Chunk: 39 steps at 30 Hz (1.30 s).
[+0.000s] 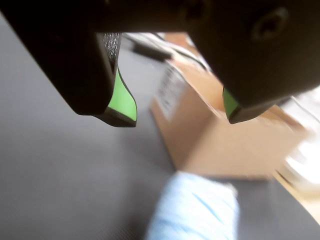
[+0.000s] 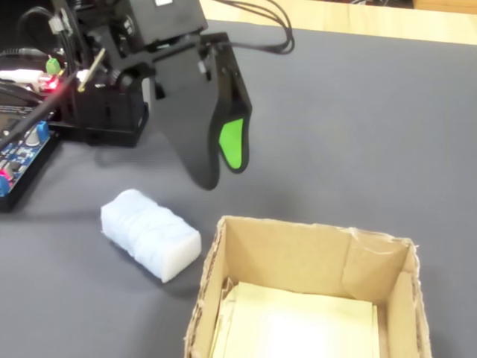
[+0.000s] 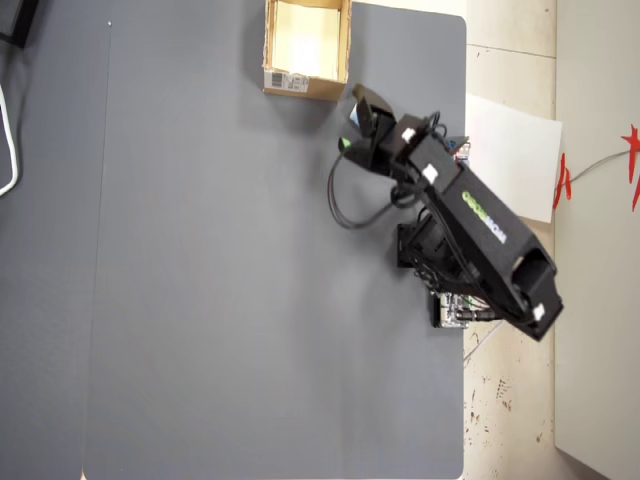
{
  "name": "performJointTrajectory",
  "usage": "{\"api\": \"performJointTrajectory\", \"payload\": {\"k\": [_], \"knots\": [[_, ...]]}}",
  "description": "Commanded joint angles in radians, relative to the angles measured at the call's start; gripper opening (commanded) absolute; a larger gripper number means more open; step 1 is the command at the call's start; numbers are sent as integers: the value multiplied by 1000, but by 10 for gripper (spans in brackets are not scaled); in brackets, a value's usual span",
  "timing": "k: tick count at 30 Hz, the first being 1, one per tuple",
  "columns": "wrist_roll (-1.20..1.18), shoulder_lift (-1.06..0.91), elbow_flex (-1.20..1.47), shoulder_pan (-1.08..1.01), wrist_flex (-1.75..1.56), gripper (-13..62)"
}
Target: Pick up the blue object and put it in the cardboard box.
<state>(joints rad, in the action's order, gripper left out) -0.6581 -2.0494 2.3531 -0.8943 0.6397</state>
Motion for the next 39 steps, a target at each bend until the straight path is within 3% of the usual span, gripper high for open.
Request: {"api": "performJointTrajectory", "payload": {"k": [1, 10, 27, 39], "knots": [[83, -2, -48, -17, 17, 331], [57, 149, -170, -202, 153, 330], [55, 259, -130, -261, 253, 308], [-78, 302, -64, -281, 8, 185]]}}
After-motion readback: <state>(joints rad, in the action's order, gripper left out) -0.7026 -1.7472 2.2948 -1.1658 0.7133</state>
